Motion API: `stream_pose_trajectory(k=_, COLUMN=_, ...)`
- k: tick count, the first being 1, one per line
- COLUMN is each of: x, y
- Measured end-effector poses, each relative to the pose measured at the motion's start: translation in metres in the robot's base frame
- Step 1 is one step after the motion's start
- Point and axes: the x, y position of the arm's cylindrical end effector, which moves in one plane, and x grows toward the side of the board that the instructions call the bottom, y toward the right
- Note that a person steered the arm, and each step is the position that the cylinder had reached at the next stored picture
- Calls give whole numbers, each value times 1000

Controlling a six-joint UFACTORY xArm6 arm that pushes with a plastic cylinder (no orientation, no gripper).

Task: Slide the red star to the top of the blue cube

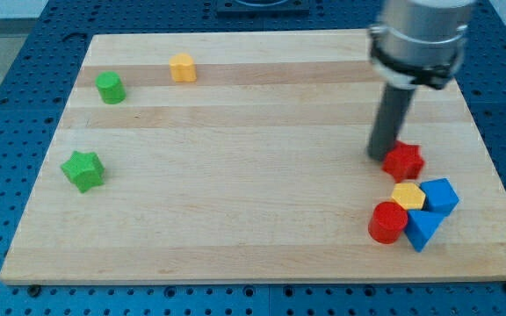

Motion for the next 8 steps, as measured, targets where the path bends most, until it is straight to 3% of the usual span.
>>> stream_pose_trajectory(k=1, x=-1, y=-3)
stream_pose_trajectory(k=2, x=-39, y=-6)
stream_pose_trajectory(k=4, x=-83, y=111)
stream_pose_trajectory(k=6, x=-34, y=124)
stream_pose_trajectory(k=8, x=-21, y=76)
